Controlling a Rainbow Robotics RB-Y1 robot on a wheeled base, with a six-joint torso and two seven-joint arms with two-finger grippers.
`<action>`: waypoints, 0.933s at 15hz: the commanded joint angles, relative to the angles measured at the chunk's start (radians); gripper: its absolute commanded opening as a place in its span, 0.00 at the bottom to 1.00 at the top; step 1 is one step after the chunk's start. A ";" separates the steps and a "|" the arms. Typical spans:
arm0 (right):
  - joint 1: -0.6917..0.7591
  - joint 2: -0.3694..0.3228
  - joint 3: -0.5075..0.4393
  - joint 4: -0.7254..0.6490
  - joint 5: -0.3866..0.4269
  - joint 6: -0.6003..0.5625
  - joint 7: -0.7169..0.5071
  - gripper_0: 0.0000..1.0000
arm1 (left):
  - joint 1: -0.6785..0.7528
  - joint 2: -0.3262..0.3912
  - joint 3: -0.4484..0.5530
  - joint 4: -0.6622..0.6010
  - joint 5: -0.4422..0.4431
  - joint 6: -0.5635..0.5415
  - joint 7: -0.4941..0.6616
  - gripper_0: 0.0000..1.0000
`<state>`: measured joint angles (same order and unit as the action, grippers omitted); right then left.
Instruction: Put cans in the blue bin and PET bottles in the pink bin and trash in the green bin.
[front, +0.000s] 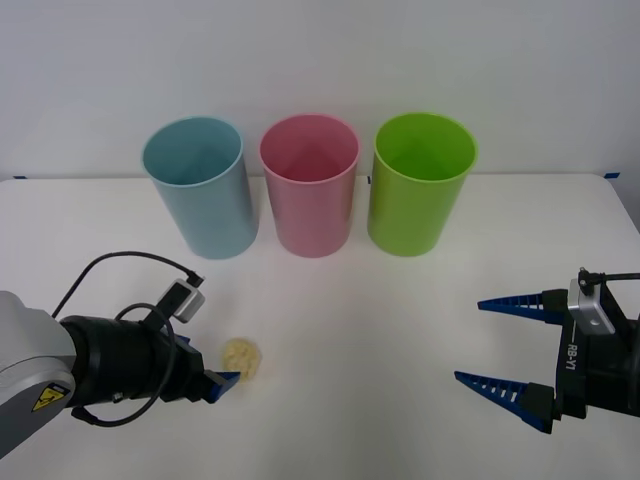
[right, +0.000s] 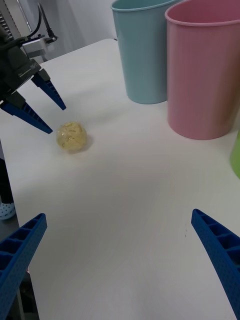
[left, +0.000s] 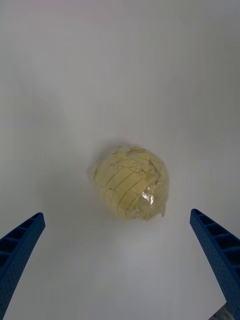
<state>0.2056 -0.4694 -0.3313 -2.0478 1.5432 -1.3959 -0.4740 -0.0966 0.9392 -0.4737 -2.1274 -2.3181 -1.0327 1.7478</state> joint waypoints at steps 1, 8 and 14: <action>0.000 0.000 0.000 0.000 0.000 0.000 0.000 1.00 | -0.002 -0.039 -0.002 0.014 -0.026 -0.021 0.001 1.00; 0.000 0.000 0.000 0.000 0.000 0.000 0.000 1.00 | -0.032 -0.096 -0.039 0.043 -0.080 -0.066 0.001 1.00; 0.000 0.000 0.000 0.000 0.000 0.000 0.000 1.00 | -0.045 -0.146 -0.066 0.083 -0.158 -0.067 0.001 1.00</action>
<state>0.2056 -0.4694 -0.3313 -2.0478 1.5432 -1.3959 -0.4740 -0.1408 0.7976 -0.5360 -2.0462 -2.4686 -1.1000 1.7499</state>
